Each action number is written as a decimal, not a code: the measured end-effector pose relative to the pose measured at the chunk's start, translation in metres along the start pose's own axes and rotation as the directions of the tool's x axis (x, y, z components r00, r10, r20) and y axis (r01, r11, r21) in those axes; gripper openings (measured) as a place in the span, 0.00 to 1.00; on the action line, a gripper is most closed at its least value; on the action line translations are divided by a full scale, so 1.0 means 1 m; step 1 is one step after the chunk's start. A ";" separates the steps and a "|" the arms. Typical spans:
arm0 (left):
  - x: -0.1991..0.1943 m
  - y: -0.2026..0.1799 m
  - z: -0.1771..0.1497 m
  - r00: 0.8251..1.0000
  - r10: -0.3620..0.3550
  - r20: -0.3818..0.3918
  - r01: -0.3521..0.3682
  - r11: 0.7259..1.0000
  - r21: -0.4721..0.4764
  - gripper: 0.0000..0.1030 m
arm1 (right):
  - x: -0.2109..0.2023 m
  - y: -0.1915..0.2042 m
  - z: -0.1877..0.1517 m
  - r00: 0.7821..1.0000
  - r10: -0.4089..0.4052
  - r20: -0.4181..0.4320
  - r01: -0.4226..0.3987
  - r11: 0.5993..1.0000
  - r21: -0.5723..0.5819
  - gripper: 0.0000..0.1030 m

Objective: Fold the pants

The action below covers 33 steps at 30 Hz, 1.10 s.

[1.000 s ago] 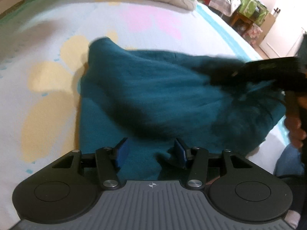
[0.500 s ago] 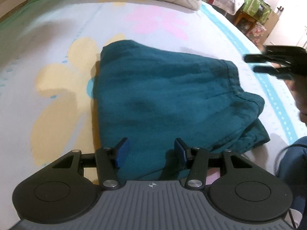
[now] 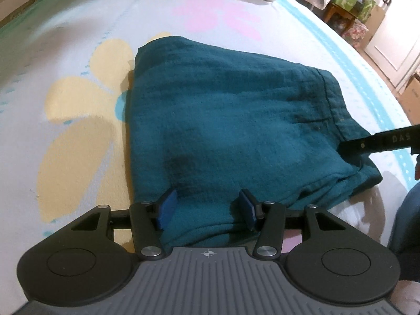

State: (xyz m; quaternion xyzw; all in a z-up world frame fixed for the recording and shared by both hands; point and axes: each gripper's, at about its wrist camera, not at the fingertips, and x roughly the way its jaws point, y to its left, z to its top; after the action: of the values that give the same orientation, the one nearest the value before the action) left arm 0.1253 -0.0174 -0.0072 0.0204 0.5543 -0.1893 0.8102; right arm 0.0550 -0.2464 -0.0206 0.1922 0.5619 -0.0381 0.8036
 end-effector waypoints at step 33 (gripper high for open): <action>-0.010 0.052 0.035 0.997 0.033 0.067 -0.019 0.980 -0.200 0.52 | -0.001 -0.019 0.018 0.989 -0.025 0.149 0.011 0.996 0.091 0.70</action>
State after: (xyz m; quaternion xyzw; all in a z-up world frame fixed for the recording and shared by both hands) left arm 0.1704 0.0250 0.0057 -0.0601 0.5415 -0.1230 0.8295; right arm 0.0651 -0.2698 -0.0192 0.2197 0.4995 -0.0848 0.8337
